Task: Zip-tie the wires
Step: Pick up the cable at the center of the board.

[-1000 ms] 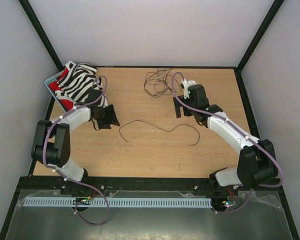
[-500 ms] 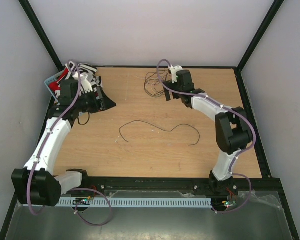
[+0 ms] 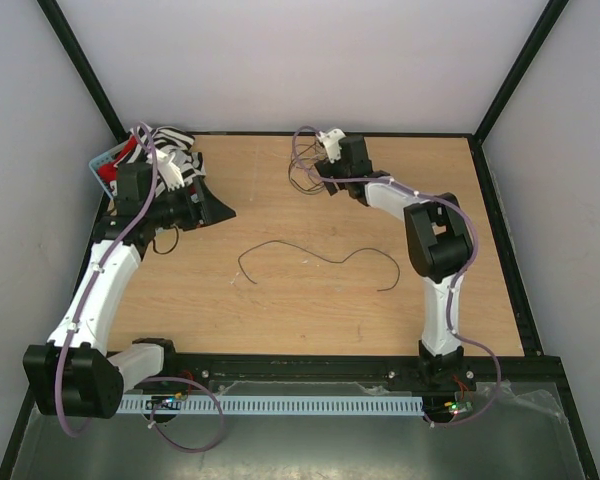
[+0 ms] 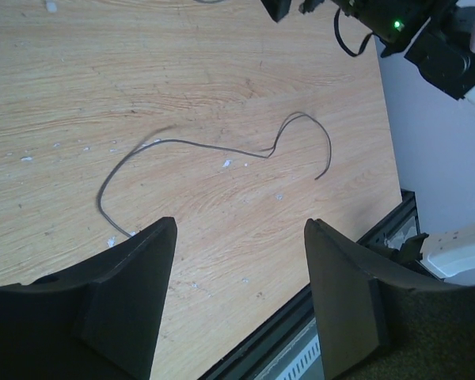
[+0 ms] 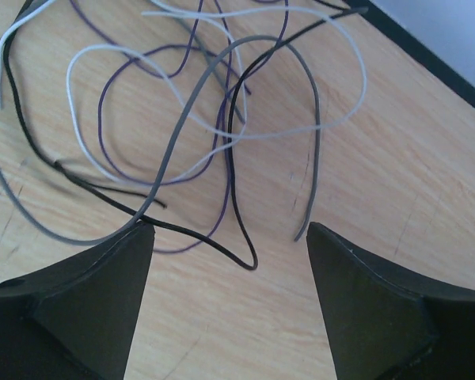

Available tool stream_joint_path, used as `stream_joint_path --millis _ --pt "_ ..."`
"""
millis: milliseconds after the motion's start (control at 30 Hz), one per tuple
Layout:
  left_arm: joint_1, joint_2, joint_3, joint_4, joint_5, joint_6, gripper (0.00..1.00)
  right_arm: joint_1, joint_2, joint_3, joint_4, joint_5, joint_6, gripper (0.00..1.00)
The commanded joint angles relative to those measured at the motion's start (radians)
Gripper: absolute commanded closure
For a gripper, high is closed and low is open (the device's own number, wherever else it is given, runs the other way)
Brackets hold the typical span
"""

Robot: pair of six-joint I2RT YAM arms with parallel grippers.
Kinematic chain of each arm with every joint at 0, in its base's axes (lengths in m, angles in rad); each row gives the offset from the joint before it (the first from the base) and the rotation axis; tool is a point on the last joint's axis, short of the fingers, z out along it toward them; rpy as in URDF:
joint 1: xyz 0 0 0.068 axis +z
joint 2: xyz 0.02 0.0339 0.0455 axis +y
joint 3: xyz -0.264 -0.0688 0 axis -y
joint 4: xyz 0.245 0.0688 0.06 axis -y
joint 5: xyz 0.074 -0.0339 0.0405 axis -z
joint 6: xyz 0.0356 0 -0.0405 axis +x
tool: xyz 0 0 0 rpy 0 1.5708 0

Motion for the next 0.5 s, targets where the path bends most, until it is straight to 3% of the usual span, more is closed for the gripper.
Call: stream_joint_path --millis 0,100,367,467 --pt "0.004 -0.020 -0.015 0.028 0.034 0.009 0.32 -0.003 0.059 0.084 0.034 -0.020 -0.068 0.14" --pt "0.005 -0.015 -0.011 0.028 0.036 0.006 0.32 -0.003 0.097 0.121 0.004 -0.043 -0.090 0.26" --pt "0.008 -0.019 0.030 0.054 0.067 -0.020 0.34 -0.003 0.043 0.181 -0.091 -0.064 -0.110 0.98" --pt "0.008 -0.006 0.069 0.052 0.075 -0.024 0.34 -0.004 -0.027 0.212 -0.127 -0.016 -0.093 1.00"
